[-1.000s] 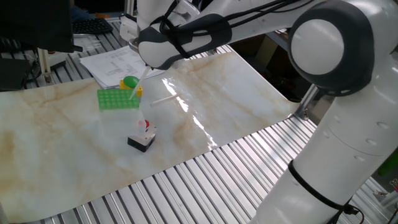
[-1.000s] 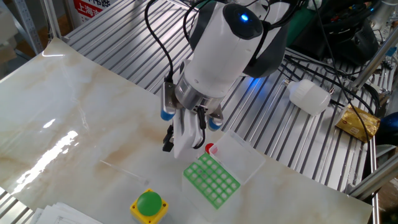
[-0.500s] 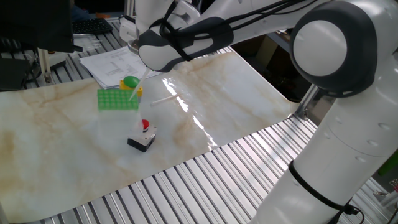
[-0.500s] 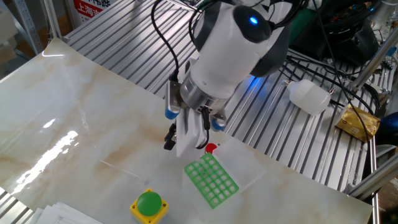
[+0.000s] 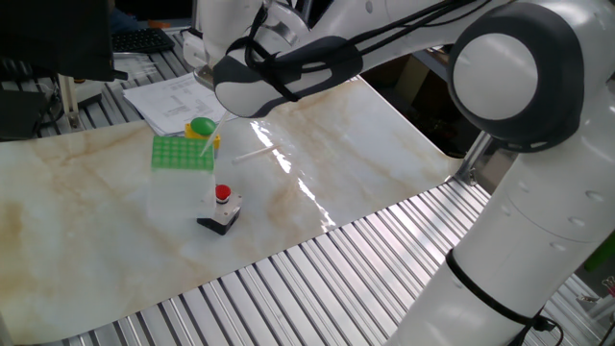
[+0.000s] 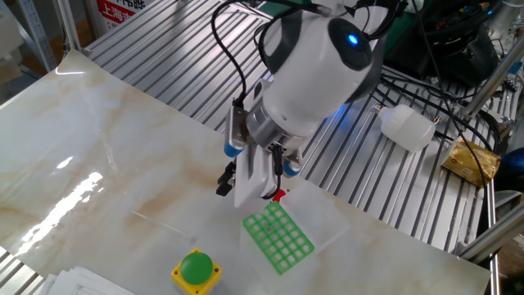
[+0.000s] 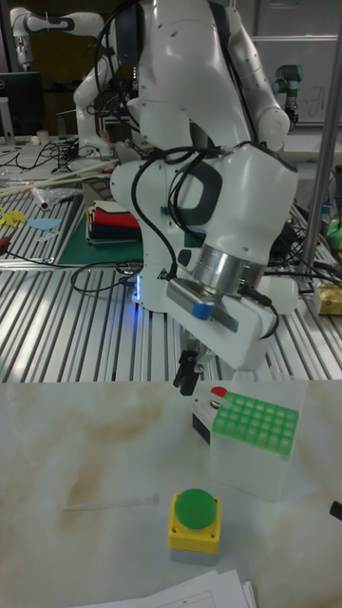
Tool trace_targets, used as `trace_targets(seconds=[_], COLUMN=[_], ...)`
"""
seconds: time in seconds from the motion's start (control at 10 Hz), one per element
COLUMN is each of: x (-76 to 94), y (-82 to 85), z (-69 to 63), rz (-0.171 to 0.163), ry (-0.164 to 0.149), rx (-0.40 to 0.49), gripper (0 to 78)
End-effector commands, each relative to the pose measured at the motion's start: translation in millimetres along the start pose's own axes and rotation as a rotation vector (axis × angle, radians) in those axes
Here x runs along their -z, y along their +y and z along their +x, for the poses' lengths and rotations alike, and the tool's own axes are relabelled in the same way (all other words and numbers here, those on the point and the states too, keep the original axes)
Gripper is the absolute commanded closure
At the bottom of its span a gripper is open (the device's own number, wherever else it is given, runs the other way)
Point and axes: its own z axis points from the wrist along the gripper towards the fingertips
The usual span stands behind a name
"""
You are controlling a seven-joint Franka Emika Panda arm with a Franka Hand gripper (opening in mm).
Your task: Insert a large pipette tip into the holder for large pipette tips
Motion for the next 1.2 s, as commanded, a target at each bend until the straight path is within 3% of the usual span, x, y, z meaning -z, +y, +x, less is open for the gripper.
trace_targets(seconds=[0.1, 0.2, 0.3, 1.2], x=[1.1, 1.3, 1.5, 2.2], y=[-1.8, -3.0, -4.0, -9.3], z=[3.8, 6.1, 8.0, 16.8], rz=[0.014, 0.026, 0.029, 0.036], ry=[-0.009, -0.035, -0.043, -0.058], rx=[-0.019, -0.018, -0.02, -0.033], gripper=[76.4, 76.4, 76.4, 76.4])
